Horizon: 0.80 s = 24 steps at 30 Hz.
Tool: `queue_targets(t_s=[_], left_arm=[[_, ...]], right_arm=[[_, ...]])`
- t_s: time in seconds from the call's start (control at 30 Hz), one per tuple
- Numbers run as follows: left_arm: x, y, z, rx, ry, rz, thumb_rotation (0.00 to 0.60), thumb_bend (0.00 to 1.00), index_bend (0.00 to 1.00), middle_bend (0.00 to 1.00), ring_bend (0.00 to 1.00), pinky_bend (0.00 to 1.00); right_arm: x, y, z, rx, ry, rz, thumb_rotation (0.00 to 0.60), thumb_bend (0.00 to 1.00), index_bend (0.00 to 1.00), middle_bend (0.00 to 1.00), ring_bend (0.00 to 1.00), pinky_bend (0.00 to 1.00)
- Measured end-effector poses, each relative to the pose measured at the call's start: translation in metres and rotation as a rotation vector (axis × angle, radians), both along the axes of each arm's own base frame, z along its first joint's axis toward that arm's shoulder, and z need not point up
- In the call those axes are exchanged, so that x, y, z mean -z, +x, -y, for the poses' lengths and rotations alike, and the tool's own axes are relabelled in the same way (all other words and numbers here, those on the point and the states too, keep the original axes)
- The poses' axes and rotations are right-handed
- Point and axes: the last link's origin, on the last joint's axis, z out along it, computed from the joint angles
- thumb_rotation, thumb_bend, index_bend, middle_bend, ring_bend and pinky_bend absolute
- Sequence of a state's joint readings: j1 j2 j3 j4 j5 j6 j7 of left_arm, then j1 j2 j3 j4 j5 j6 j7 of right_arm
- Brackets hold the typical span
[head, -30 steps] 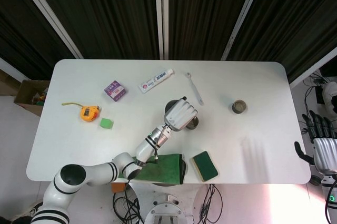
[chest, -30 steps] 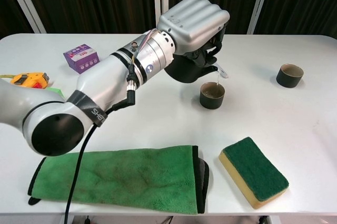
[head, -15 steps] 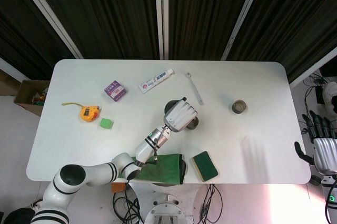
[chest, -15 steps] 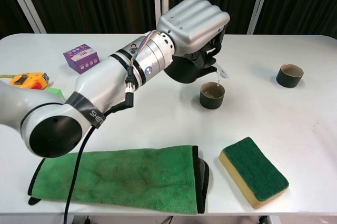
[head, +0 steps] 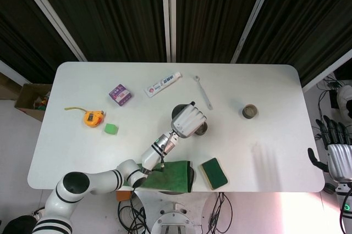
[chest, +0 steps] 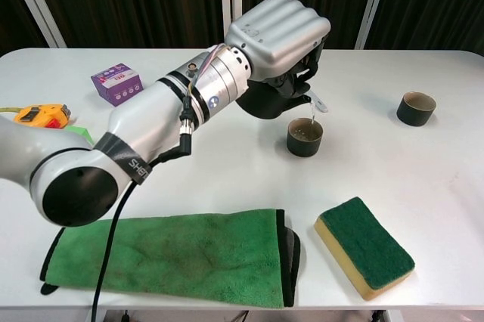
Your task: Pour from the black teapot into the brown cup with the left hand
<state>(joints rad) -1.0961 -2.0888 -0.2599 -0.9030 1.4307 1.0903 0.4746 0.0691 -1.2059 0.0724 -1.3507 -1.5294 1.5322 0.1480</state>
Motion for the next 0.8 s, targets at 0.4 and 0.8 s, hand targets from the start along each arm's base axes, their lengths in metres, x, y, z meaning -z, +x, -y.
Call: queue_targets(t_s=[0.4,0.8], left_arm=[[0.0,0.0018,0.0022,0.016,0.009,-0.006,0.6,0.45,1.0,1.0,1.0,0.66],[-0.0003,0.0023,0.0036,0.025,0.017,-0.007,0.6,0.46,1.0,1.0,1.0,0.66]], right_arm=[[-0.0011,0.0001,0.0001,-0.002,0.0,-0.001,0.6,0.37,0.0,0.0,0.0,0.0],[-0.0014,0.0006,-0.0002,-0.004,-0.001,0.0,0.6,0.37,0.0,0.0,0.0,0.0]])
